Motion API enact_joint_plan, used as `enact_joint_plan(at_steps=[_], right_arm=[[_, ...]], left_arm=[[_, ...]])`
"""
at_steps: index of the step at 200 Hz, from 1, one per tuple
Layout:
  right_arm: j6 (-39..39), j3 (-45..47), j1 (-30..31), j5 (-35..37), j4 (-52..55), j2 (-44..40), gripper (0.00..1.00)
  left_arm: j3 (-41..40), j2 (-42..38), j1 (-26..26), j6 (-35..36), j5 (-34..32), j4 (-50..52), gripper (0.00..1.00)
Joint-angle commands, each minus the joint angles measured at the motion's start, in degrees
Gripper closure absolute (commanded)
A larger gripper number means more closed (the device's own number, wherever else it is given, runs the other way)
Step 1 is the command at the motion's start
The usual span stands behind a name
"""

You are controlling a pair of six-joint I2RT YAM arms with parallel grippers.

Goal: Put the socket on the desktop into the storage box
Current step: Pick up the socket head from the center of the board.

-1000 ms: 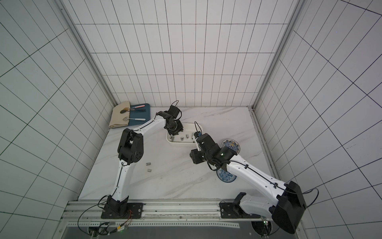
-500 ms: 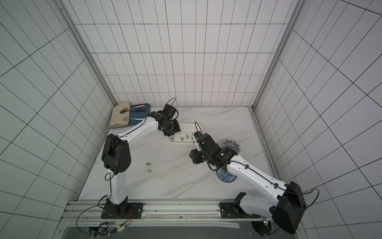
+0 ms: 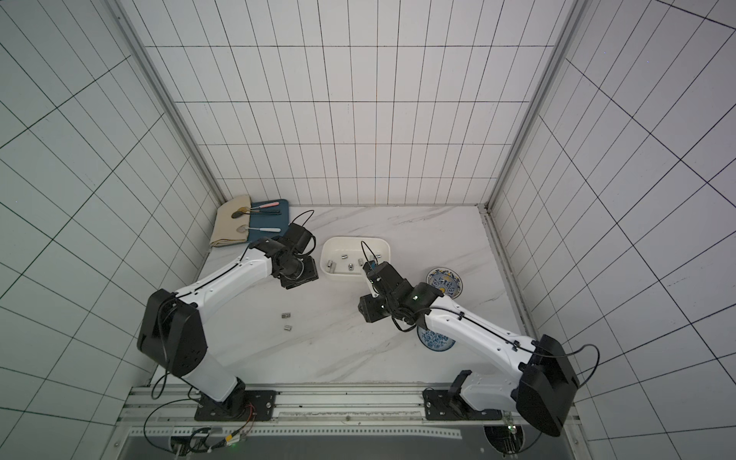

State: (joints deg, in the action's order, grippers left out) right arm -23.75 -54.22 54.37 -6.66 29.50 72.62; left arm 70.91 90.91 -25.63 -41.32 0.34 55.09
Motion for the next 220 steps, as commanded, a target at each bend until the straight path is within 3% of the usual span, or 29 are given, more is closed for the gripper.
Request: enact_joint_plan(at_steps=[1,44,220], right_arm=[[0.2,-1.9,1.0,-0.3,-0.8,1.0,0.51],[-0.5,-1.8,2.0,-0.5,-2.3,2.4,0.51],[-0.5,-1.2,2.3,0.9,-2.3,1.6,0.51]], left_arm=[[-4.6,-4.0,1.8,1.8,-1.9,1.5,0.37],[-12.7,-8.2,4.2,2.3,-1.1,0.9,0.29],[-16.8,1.1,7.2,6.4,0.5,-3.7,0.36]])
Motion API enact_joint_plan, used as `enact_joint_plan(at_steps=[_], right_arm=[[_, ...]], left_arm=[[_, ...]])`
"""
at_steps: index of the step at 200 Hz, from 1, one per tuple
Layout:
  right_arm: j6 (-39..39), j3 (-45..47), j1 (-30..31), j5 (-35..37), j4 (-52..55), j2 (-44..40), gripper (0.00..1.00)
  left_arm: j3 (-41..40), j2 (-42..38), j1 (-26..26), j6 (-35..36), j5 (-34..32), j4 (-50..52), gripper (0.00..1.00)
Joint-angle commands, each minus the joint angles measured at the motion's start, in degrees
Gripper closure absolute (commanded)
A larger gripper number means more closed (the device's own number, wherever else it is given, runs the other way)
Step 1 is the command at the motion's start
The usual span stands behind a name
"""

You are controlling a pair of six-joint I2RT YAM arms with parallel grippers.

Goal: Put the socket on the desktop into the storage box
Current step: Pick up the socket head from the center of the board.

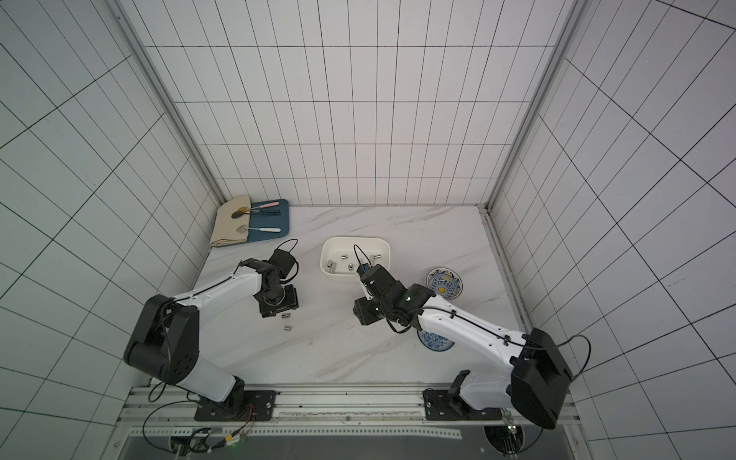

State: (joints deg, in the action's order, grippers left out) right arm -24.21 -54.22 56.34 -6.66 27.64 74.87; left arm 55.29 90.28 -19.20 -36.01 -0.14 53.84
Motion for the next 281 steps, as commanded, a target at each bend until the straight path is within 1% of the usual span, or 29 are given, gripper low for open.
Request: enact_joint_plan(at_steps=[1,57,82,111,126,139,145,156,184,196,210,219,228,281], right_arm=[[-0.1,-1.2,0.4,0.9,-0.5,-0.7,0.51],[0.1,-1.2,0.4,1.3,-0.3,-0.9,0.51],[0.2,-1.2,0.4,1.6,-0.2,-0.9,0.51],[0.2,-1.1,0.3,1.7,-0.2,-0.9,0.51],[0.2,-1.1,0.3,1.7,-0.4,-0.9,0.51],[0.1,-1.2,0.3,1.8,-0.3,-0.8,0.51],[0.1,-1.1,0.3,1.7,-0.4,-0.7,0.52],[0.1,-1.1,0.4,1.8,-0.4,-0.6,0.51],[0.0,-1.0,0.4,1.8,-0.6,-0.6,0.51],[-0.1,-1.0,0.4,1.8,-0.6,-0.5,0.51],[-0.1,-1.1,0.3,1.8,-0.6,-0.5,0.51],[-0.1,-1.1,0.3,1.9,-0.7,-0.5,0.51],[-0.1,-1.1,0.3,2.0,-0.6,-0.6,0.52],[-0.2,-0.8,0.3,2.0,-0.7,-0.6,0.51]], left_arm=[[-1.1,1.8,0.8,1.1,1.0,-2.5,0.36],[-1.2,4.1,1.3,1.7,0.5,-3.9,0.39],[-1.2,5.2,1.4,1.7,1.0,-4.3,0.42],[-1.9,5.3,1.4,1.6,1.8,-4.9,0.43],[-2.1,5.4,1.4,1.6,2.0,-5.1,0.47],[-2.1,5.3,1.4,1.5,2.5,-5.1,0.47],[-2.2,5.2,1.4,1.4,2.9,-5.1,0.50],[-2.4,4.8,1.4,1.3,3.2,-5.1,0.53],[-3.0,4.2,1.4,1.3,2.9,-5.2,0.53],[-3.0,4.4,1.4,1.4,2.9,-5.1,0.63],[-2.9,4.5,1.4,1.4,3.1,-5.0,0.69],[-2.9,4.3,1.4,1.2,3.3,-5.2,0.70],[-2.9,4.2,1.4,1.2,3.3,-5.2,0.76],[-1.5,3.9,1.4,1.1,2.9,-4.1,0.77]])
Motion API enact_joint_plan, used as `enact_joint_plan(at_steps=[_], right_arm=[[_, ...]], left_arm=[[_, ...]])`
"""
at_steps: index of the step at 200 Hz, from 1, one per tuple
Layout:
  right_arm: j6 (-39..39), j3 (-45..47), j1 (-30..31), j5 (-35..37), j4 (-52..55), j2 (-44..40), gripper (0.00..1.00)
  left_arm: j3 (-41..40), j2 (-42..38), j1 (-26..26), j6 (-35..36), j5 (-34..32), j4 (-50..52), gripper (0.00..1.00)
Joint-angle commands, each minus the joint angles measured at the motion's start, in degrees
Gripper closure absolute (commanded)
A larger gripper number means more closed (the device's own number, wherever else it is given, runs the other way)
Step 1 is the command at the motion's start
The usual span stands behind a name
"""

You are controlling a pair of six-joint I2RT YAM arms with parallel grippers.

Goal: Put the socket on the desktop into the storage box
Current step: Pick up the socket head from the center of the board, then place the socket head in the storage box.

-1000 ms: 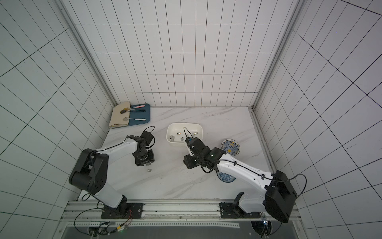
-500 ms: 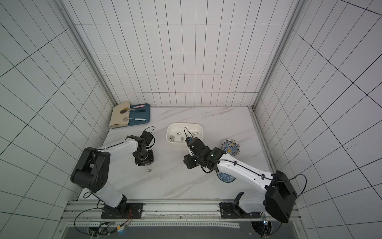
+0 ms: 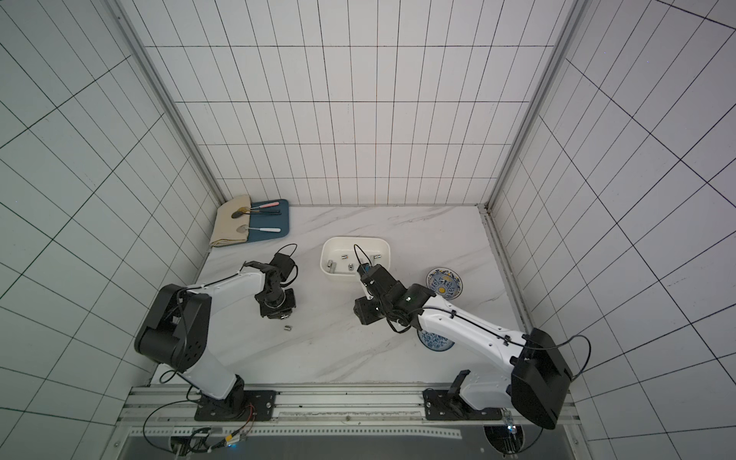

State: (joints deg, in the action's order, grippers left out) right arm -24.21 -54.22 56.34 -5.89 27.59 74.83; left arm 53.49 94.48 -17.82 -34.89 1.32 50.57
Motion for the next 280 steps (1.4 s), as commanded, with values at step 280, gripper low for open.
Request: enact_joint_plan(at_steps=[280], right_arm=[[1.6,-3.1,-4.7,2.5,2.7,-3.5,0.51]], left_arm=[[50.2,19.9,-8.1,-1.4,6.0,10.6,0.76]])
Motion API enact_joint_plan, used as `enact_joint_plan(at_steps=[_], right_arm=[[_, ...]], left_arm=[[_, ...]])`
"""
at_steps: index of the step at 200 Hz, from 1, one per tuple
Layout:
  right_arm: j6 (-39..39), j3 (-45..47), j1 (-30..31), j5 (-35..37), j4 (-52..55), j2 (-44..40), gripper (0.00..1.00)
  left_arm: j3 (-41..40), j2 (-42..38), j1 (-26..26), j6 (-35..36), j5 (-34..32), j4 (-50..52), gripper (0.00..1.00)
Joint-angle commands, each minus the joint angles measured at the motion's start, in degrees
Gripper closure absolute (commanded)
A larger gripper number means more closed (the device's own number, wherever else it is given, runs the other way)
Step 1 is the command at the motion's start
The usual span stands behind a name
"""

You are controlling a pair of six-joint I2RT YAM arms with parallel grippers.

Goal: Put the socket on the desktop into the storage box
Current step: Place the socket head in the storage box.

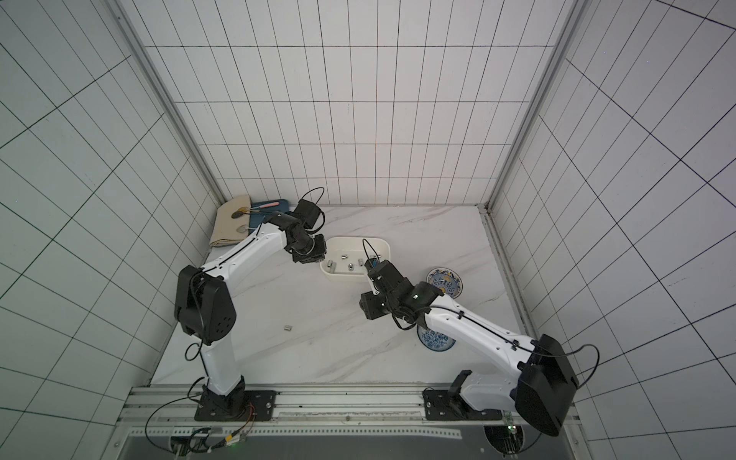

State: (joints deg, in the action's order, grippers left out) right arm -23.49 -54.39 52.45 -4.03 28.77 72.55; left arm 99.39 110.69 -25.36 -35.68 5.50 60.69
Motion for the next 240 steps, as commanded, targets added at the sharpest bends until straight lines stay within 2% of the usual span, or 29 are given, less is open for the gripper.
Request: enact_joint_plan(at_steps=[1,64,129,180,213,240], right_arm=[[0.9,-2.9,-0.8,0.6,1.5,-1.3,0.51],[0.8,-1.7,-1.6,0.1,1.6,-2.1,0.51],[0.7,-0.6,-2.1,-0.7,1.5,-2.5,0.51],[0.7,-0.2,-2.4,-1.0,1.5,-3.1,0.51],[0.6,-0.1,-2.4,-1.4,1.4,-2.9,0.51],[0.5,-0.1,-2.4,-1.6,1.3,-3.0,0.51]], left_arm=[[4.5,3.8,-0.6,-0.6,1.9,0.5,0.76],[18.4,16.6,-1.0,-1.2,2.8,2.3,0.76],[25.1,25.0,-1.3,-1.7,2.6,2.6,0.75],[25.6,26.6,-1.3,-2.3,1.3,3.2,0.67],[25.2,25.9,-1.4,-2.2,1.2,3.1,0.58],[24.3,24.3,-1.3,-2.2,1.3,3.1,0.57]])
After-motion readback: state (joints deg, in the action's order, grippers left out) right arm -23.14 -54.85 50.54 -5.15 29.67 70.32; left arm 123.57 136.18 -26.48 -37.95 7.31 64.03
